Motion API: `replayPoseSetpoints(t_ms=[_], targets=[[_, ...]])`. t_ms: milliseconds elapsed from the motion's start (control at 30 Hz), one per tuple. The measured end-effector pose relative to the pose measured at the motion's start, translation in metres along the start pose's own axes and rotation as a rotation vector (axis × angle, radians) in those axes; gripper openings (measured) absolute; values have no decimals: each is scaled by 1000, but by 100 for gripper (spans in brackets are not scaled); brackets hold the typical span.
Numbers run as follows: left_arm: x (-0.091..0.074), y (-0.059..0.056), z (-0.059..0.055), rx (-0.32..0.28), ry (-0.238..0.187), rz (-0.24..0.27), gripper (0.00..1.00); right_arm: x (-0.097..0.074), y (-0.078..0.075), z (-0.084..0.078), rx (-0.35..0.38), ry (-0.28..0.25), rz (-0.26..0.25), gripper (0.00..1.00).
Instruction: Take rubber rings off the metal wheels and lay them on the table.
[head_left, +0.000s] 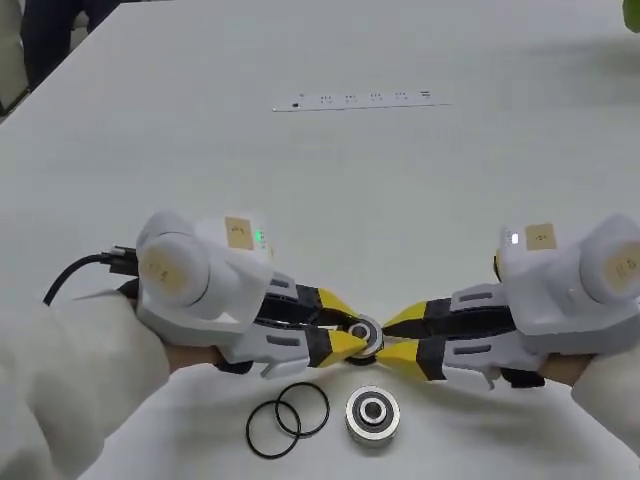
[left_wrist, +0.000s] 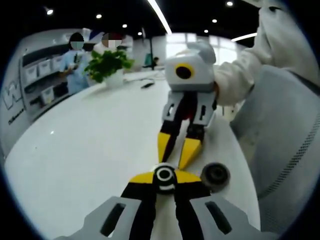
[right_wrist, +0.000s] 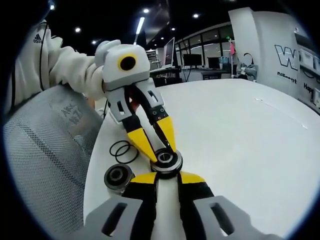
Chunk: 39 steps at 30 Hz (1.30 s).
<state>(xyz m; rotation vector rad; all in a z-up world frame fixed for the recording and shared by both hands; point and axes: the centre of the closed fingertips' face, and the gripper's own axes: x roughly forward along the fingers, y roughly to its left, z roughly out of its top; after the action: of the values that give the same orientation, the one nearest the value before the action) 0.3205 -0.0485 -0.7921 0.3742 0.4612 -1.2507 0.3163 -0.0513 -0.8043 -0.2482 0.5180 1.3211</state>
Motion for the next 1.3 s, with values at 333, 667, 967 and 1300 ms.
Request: replayPoseSetpoints(t_ms=[333, 667, 967, 1300], targets=[[0, 0, 0, 6, 1, -2, 13, 0, -2, -3, 5, 16, -8, 3], [0, 0, 0, 12, 1, -3, 13, 0, -4, -3, 51, 19, -20, 0], [0, 0, 0, 22, 3, -2, 13, -2, -6, -3, 65, 27, -42, 0], [0, 0, -1, 25, 3, 1, 13, -2, -7, -2, 13, 34, -73, 0]])
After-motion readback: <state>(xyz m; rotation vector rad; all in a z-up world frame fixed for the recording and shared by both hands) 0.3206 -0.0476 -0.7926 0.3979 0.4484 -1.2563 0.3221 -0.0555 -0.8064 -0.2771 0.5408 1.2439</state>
